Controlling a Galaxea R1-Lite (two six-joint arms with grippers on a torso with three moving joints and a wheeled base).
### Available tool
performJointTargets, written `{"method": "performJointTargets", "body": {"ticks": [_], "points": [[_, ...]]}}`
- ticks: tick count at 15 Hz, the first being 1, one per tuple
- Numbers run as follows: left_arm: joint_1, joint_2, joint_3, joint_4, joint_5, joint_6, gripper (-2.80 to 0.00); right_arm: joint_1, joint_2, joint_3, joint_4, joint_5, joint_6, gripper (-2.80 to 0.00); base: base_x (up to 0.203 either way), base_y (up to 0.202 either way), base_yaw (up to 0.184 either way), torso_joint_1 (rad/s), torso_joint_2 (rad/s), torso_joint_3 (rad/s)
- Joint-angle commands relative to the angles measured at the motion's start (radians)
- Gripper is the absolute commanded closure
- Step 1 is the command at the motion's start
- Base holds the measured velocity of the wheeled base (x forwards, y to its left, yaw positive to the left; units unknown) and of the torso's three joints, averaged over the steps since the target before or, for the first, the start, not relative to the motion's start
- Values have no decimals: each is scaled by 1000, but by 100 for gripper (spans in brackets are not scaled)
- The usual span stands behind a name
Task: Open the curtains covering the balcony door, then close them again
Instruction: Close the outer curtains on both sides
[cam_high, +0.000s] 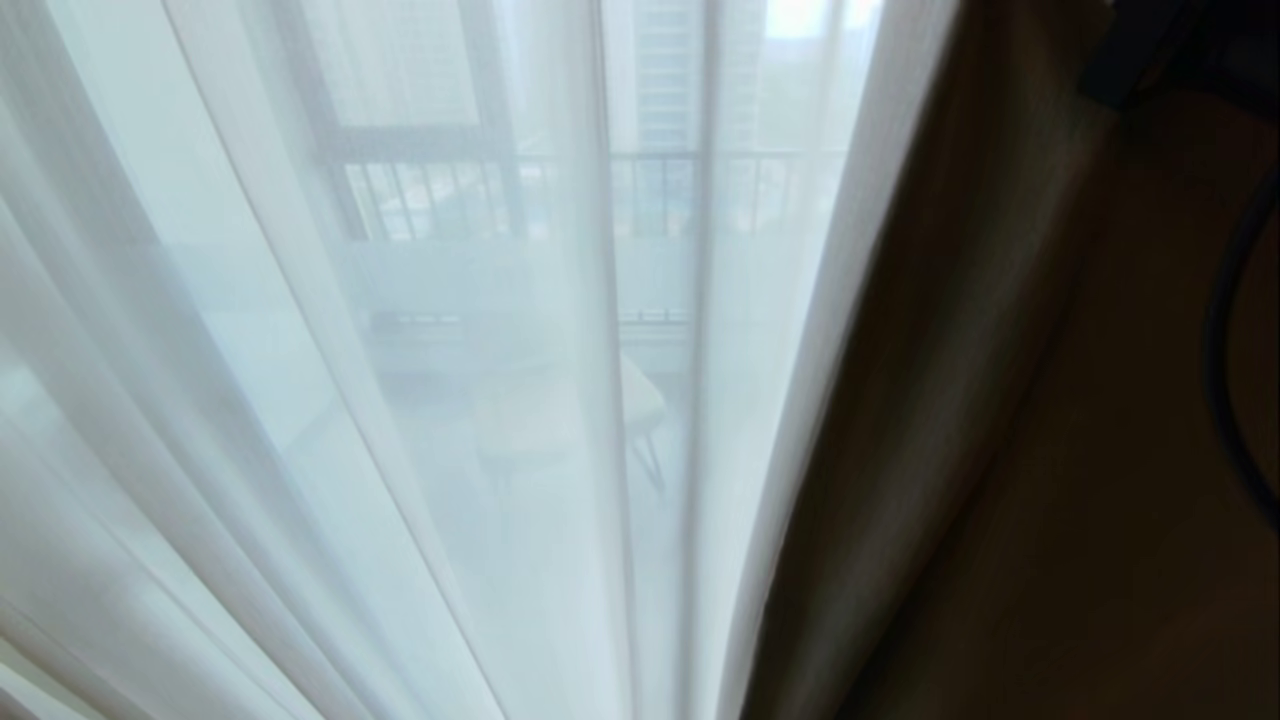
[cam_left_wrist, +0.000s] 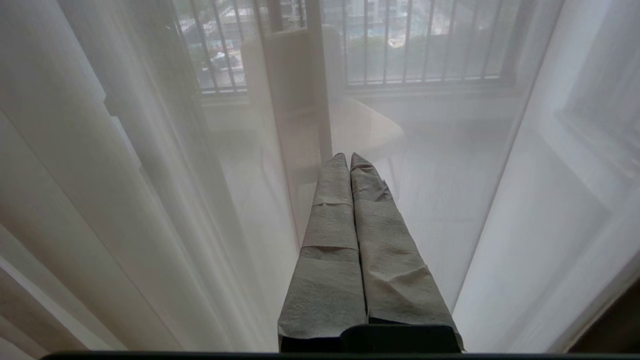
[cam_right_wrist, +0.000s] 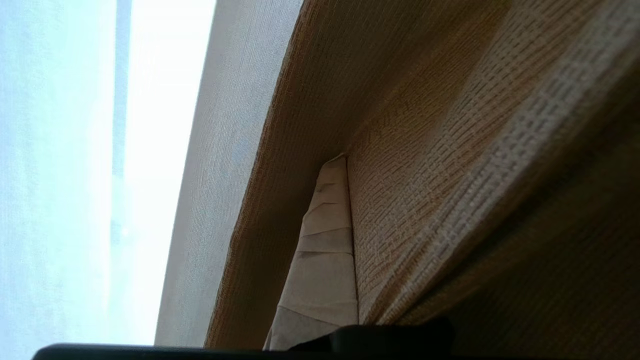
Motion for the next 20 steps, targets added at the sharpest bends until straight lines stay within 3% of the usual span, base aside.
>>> {"method": "performJointTargets", "body": {"ticks": [1, 6, 13, 16, 20], "points": [[1, 0, 0, -1, 0, 0, 0, 55, 76, -25, 6, -7, -3, 0, 0, 0, 0, 0, 0, 0], [0, 0, 0, -1, 0, 0, 0, 141, 142, -33, -25, -14, -3, 0, 0, 0, 0, 0, 0, 0], [0, 0, 0, -1, 0, 0, 0, 141, 153, -39, -49, -40, 4, 0, 0, 0, 0, 0, 0, 0], [1, 0, 0, -1, 0, 0, 0, 102, 111, -40, -44, -41, 7, 0, 0, 0, 0, 0, 0, 0], [1, 0, 0, -1, 0, 0, 0, -28, 32, -47, -36, -40, 28, 0, 0, 0, 0, 0, 0, 0]]}}
